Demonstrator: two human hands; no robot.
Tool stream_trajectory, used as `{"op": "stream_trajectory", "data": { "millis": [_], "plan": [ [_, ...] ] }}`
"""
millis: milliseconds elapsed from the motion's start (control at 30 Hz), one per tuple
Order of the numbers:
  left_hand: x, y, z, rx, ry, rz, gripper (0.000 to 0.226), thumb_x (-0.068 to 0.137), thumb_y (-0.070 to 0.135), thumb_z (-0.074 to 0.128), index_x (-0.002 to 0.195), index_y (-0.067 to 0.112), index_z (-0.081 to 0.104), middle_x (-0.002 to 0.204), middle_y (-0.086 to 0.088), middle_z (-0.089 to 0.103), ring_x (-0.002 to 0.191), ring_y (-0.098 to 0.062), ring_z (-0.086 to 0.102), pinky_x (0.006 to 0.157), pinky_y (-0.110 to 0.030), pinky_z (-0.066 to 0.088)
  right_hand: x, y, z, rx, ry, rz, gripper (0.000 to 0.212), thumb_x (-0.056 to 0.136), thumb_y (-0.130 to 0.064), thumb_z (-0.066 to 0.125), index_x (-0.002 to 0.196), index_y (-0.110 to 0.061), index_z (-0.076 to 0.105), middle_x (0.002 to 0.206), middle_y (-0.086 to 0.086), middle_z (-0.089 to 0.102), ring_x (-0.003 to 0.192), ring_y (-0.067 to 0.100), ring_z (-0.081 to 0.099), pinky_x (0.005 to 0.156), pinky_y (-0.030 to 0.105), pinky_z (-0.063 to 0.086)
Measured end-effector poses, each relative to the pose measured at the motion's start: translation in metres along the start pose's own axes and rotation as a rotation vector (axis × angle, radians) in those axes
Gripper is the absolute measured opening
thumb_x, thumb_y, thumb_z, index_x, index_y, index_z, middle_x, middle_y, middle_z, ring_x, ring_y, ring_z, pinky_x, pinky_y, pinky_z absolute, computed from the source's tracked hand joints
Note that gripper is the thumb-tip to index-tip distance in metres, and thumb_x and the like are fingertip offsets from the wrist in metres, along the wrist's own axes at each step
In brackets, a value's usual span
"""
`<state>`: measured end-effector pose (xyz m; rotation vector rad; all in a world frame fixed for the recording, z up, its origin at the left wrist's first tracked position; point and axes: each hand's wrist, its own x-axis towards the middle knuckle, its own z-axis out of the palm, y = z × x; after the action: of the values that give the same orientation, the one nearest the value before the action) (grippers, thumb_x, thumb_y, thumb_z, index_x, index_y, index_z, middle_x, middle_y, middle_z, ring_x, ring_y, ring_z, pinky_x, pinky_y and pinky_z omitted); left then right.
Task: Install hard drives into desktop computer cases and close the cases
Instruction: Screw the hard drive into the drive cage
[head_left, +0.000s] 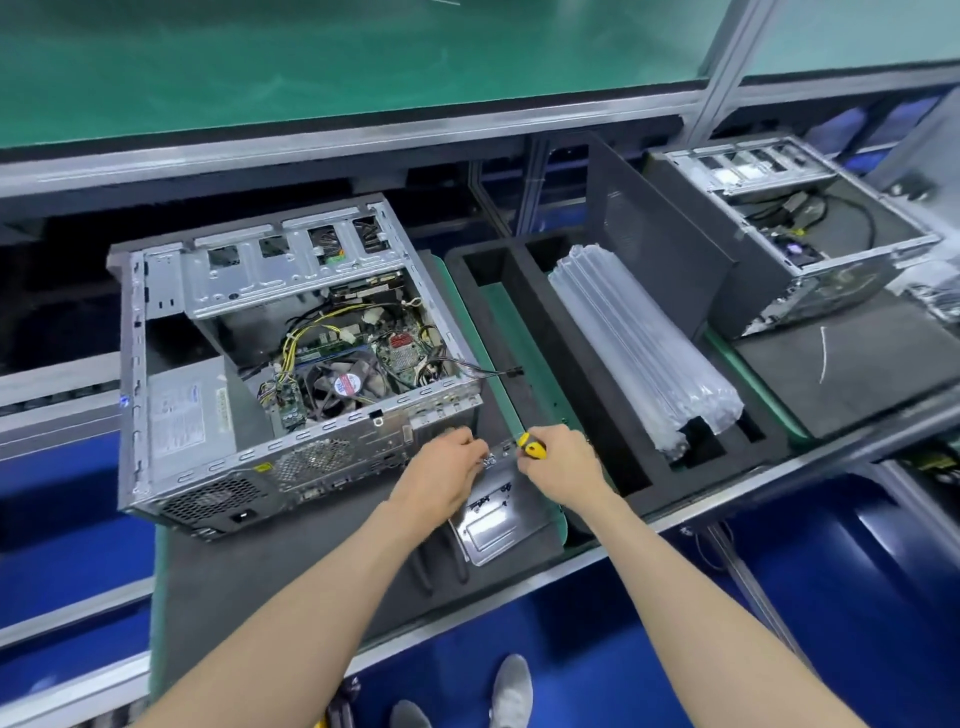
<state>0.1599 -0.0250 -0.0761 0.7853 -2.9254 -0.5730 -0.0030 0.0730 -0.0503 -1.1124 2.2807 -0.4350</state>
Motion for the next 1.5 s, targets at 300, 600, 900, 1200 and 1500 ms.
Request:
{"op": "stream_trajectory", "data": {
  "millis": [300, 600, 900, 1200, 1500],
  "plan": [
    [0.021, 0.006, 0.029, 0.015, 0.0, -0.098, 0.017, 0.101, 0.018, 0.053, 0.112, 0.016, 0.066, 0.113, -0.003, 0.054, 0.104, -0.023, 0.055, 0.085, -0.034, 0.047, 0.014, 0.009, 0.004, -0.04, 0.048, -0.043, 0.008, 0.087, -0.021, 0.064, 0.079, -0.02, 0.065, 0.078, 0.002, 0.066, 0.077, 0.026, 0.061, 0.064, 0.034, 0.051],
    [0.009, 0.011, 0.03, -0.163, 0.2, -0.217, 0.004, 0.099, 0.013, 0.058, 0.1, 0.009, 0.061, 0.101, -0.008, 0.06, 0.089, -0.028, 0.06, 0.075, -0.033, 0.042, 0.019, -0.002, 0.022, -0.22, 0.097, -0.173, 0.007, 0.094, -0.024, 0.06, 0.092, -0.019, 0.065, 0.095, 0.005, 0.064, 0.086, 0.032, 0.061, 0.065, 0.036, 0.045],
    [-0.01, 0.008, 0.026, -0.211, 0.289, -0.271, 0.01, 0.096, 0.013, 0.062, 0.101, 0.012, 0.071, 0.093, -0.004, 0.064, 0.083, -0.024, 0.063, 0.074, -0.034, 0.05, 0.022, -0.01, 0.029, -0.293, 0.071, -0.178, 0.009, 0.096, -0.021, 0.059, 0.094, -0.013, 0.061, 0.099, 0.008, 0.063, 0.088, 0.034, 0.062, 0.065, 0.038, 0.043],
    [0.011, 0.021, 0.029, 0.125, 0.111, -0.155, 0.017, 0.094, 0.005, 0.051, 0.106, 0.01, 0.061, 0.11, -0.01, 0.055, 0.102, -0.03, 0.052, 0.085, -0.035, 0.042, 0.016, -0.004, 0.019, -0.175, 0.034, -0.132, 0.013, 0.096, -0.018, 0.057, 0.086, -0.01, 0.054, 0.095, 0.011, 0.061, 0.086, 0.034, 0.059, 0.071, 0.043, 0.049],
    [0.015, 0.029, 0.024, 0.312, 0.065, -0.026, 0.022, 0.087, 0.0, 0.057, 0.107, 0.007, 0.056, 0.113, -0.013, 0.055, 0.104, -0.031, 0.056, 0.088, -0.036, 0.045, 0.012, 0.013, 0.006, -0.036, 0.056, -0.106, 0.038, 0.097, -0.024, 0.058, 0.066, -0.019, 0.038, 0.067, 0.001, 0.049, 0.065, 0.028, 0.051, 0.056, 0.034, 0.036]
  ]
}}
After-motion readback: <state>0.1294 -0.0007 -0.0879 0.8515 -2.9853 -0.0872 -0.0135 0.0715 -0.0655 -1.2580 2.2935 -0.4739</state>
